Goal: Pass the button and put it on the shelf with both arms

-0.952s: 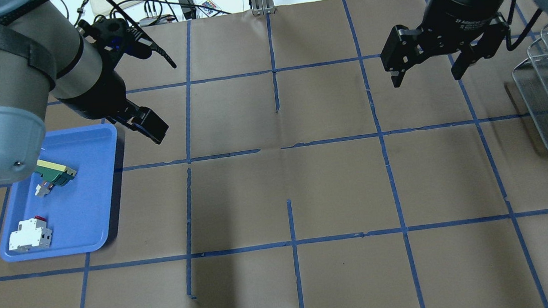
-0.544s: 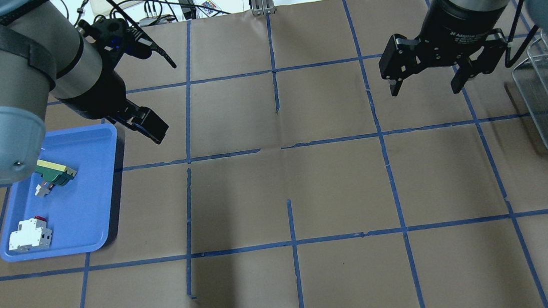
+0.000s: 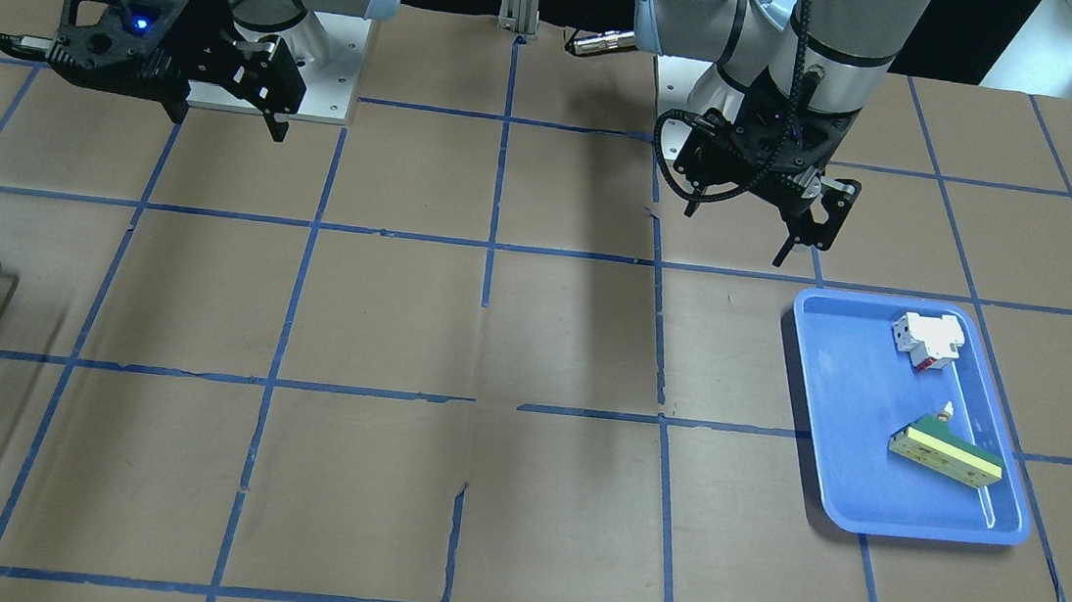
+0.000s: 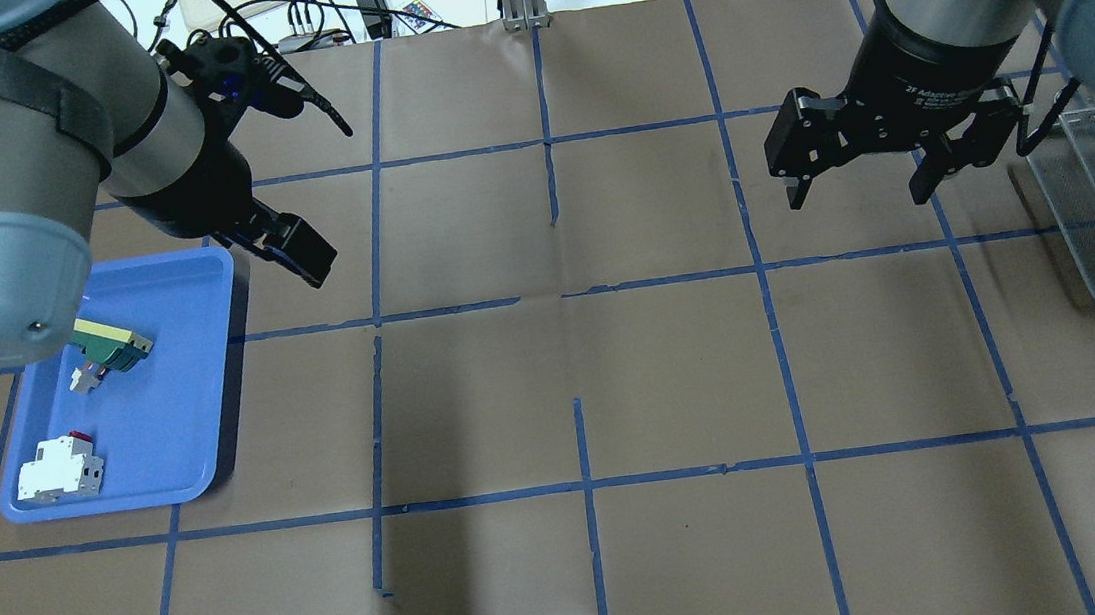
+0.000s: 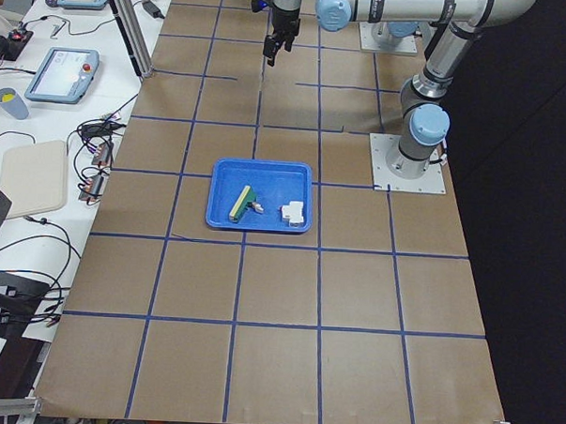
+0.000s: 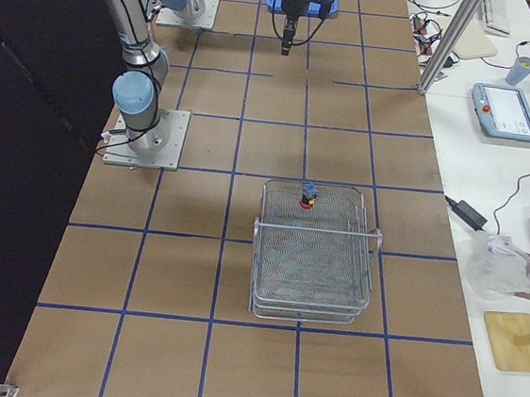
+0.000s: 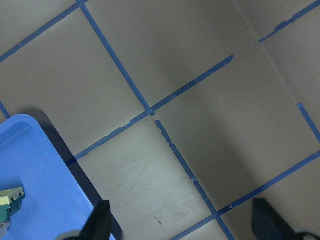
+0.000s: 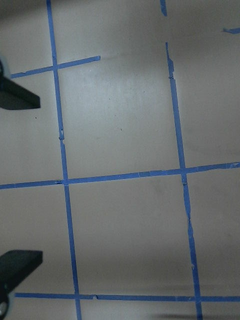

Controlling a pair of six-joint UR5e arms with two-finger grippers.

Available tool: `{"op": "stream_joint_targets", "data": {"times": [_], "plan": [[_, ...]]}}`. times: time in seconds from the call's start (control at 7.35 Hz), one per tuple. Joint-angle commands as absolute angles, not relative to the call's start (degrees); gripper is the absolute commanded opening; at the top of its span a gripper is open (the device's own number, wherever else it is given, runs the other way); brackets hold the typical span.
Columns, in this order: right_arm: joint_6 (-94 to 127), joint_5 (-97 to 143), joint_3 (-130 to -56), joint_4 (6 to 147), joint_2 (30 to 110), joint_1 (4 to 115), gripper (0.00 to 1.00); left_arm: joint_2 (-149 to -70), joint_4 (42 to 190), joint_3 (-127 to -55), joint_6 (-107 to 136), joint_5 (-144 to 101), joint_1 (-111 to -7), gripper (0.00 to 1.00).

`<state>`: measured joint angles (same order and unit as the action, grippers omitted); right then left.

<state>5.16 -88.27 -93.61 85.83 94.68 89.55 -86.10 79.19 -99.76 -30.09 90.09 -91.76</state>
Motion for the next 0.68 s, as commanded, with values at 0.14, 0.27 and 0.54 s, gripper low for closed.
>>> {"op": "stream_joint_targets", "data": {"times": [0.14, 0.27, 0.54], "plan": [[5.1, -88.2, -93.6, 85.9, 94.7, 89.2, 1.0, -86.1, 79.2, -99.8, -30.1, 90.1, -91.8, 1.0], [5.1, -88.2, -93.5, 86.0, 95.0, 89.4, 1.0, -86.1, 79.2, -99.8, -30.1, 90.1, -91.8, 1.0], [4.9, -88.2, -93.6, 86.0, 95.1, 89.3, 1.0, -86.3, 79.3, -99.7, -29.5, 90.0, -91.8, 1.0]]}}
